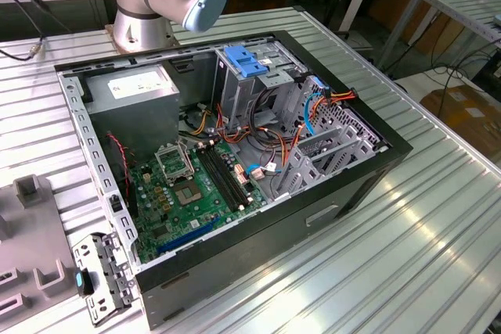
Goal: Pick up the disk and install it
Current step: 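Pick up the disk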
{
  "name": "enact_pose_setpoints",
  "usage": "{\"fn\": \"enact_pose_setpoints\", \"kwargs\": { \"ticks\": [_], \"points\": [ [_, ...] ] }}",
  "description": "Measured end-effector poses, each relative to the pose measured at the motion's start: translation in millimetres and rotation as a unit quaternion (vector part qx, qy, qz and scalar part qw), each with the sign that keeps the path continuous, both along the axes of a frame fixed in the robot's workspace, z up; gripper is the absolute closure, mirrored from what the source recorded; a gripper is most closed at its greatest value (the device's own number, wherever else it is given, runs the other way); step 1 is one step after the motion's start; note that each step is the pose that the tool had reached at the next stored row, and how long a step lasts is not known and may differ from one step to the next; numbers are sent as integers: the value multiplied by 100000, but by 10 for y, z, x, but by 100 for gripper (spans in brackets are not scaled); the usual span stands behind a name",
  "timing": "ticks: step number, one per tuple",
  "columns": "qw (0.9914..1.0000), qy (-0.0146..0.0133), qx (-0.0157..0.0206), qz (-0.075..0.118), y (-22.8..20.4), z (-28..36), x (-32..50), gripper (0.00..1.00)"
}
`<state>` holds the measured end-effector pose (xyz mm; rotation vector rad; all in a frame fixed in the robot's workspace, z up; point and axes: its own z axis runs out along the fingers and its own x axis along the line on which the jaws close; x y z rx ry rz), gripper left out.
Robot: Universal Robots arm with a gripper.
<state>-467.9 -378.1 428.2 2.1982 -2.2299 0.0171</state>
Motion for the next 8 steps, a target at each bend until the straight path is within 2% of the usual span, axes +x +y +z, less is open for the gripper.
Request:
{"fn": "enact_pose_setpoints", "kwargs": {
  "ticks": [1, 3, 4, 8],
  "points": [
    [100000, -1, 3, 0, 0, 20, 0, 63],
    [100000, -2, 2, 2, 0, 152, 1, 63],
    [100000, -4, 4, 0, 0, 192, 0, 63],
    [100000, -2, 2, 4, 0, 239, 1, 63]
  ]
}}
